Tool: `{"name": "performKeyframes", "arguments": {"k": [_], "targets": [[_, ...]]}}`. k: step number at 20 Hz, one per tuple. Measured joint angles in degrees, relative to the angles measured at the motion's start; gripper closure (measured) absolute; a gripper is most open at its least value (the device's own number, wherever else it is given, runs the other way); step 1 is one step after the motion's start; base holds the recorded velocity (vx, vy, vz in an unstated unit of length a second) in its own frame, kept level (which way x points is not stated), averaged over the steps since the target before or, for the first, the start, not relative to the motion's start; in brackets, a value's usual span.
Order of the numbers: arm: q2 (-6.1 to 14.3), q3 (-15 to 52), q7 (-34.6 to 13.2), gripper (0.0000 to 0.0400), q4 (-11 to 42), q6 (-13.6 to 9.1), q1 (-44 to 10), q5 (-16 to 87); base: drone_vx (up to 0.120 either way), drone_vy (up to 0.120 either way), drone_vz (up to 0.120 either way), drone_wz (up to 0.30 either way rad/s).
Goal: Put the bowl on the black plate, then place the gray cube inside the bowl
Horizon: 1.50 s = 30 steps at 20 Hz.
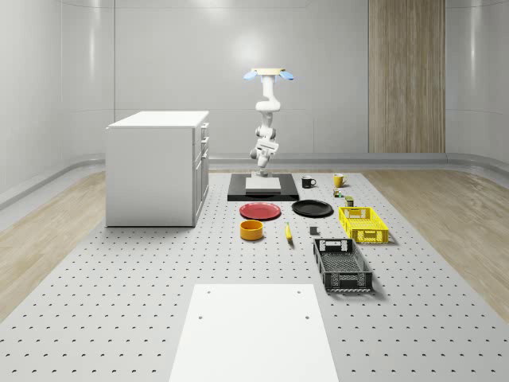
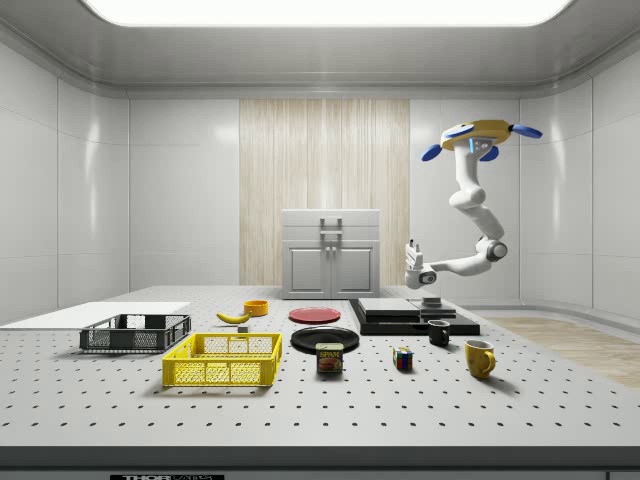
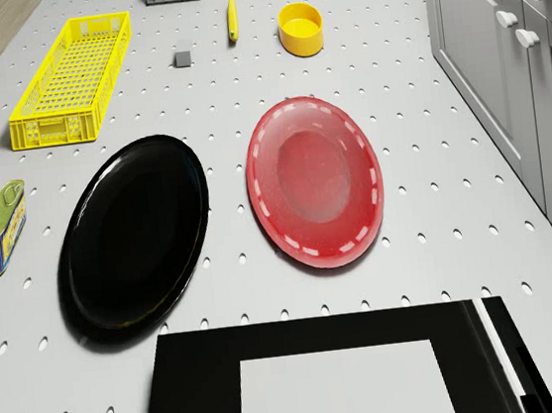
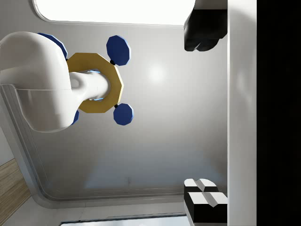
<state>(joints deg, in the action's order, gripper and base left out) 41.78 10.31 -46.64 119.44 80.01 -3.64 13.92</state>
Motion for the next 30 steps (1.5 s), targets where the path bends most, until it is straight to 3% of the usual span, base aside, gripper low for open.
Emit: {"name": "performKeyframes", "arguments": {"k": [6,11,15,18,24,30], "targets": [[1.7,15.0,-3.7,0.0,7.2,1.1,-5.1,22.1,0.12,0.0,-0.12,0.0],[5.4,33.1,-12.0,0.0,23.7,1.6,-14.0,53.0,0.12,-0.12,-0.04,0.0],[8.6,44.9,-22.1,0.0,36.8,-1.7,-25.3,76.4,0.12,-0.12,-0.03,0.0],[10.9,51.0,-29.0,0.0,42.1,-5.8,-34.5,87.8,0.12,-0.12,-0.12,0.0],[14.7,57.6,-37.5,0.0,45.8,-11.6,-47.3,97.5,0.12,-0.12,-0.12,0.0],[17.5,60.3,-41.3,0.0,46.4,-13.2,-52.9,99.6,0.12,-0.047,0.0,0.0]]}}
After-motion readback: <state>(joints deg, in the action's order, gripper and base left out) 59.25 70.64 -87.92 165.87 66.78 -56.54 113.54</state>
